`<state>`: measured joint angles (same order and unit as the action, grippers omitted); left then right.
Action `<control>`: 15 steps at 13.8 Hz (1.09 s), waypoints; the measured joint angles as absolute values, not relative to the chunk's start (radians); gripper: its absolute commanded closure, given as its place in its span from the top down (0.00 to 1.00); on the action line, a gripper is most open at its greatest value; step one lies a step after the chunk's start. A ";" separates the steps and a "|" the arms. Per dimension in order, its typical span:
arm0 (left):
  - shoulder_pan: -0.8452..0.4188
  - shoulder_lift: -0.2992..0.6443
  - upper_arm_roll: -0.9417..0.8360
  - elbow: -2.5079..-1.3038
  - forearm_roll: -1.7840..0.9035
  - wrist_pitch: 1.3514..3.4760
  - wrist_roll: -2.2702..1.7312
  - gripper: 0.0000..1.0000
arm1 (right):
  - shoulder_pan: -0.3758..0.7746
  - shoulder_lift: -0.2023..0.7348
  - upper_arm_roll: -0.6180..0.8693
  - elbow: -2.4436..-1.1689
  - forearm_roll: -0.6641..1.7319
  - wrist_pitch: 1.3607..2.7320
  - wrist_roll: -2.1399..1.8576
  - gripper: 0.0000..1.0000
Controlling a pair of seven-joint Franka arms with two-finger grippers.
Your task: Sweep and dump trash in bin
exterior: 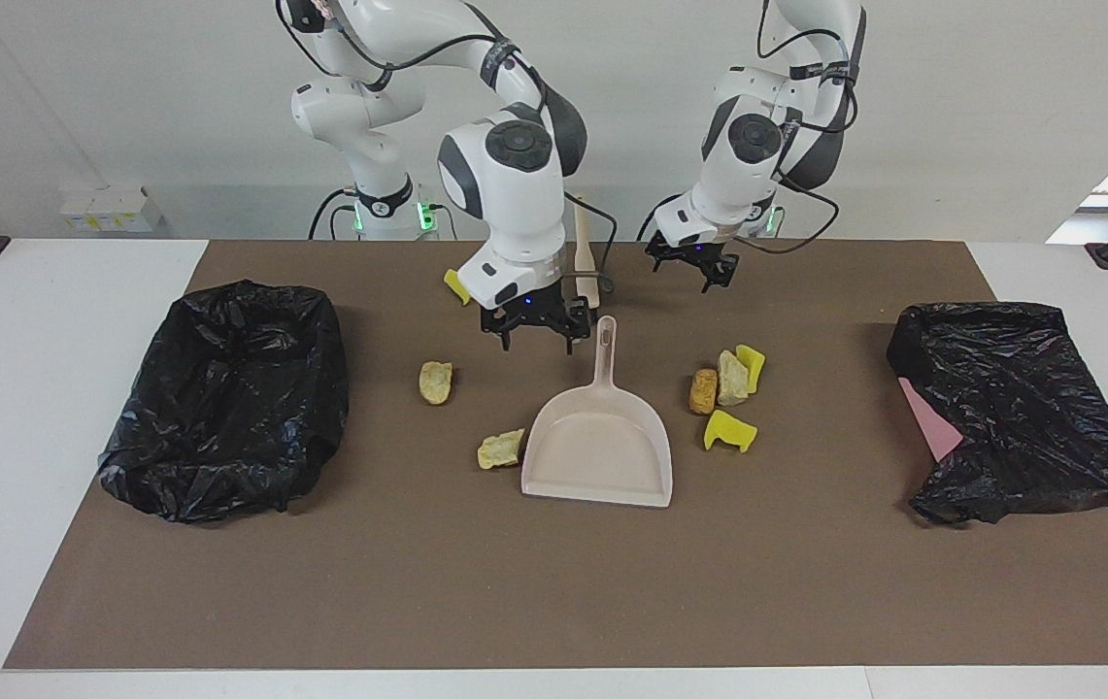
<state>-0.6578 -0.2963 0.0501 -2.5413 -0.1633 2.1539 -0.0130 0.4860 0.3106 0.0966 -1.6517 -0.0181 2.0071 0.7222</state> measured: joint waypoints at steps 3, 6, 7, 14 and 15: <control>-0.786 -0.330 0.049 -2.580 -0.164 2.181 -0.148 1.00 | 0.559 0.394 0.096 -1.589 -0.030 2.007 0.792 1.00; -0.921 -0.340 0.047 -2.588 -0.164 2.231 -0.307 1.00 | 0.606 0.455 0.095 -1.554 -0.037 2.007 0.818 0.98; -0.967 -0.340 0.047 -2.596 -0.164 2.266 -0.365 1.00 | 0.613 0.471 0.095 -1.551 -0.037 2.007 0.818 0.93; -1.131 -0.271 0.045 -2.637 -0.164 2.420 -0.561 1.00 | 0.626 0.516 0.095 -1.543 -0.036 2.007 0.818 0.62; -1.136 -0.260 0.045 -2.637 -0.164 2.426 -0.573 0.93 | 0.626 0.516 0.095 -1.541 -0.036 2.006 0.818 0.53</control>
<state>-1.1360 -0.2595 0.0446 -2.6365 -0.1638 2.4265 -0.5732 0.6263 0.5163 0.0950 -1.5411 -0.0358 2.0064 0.8184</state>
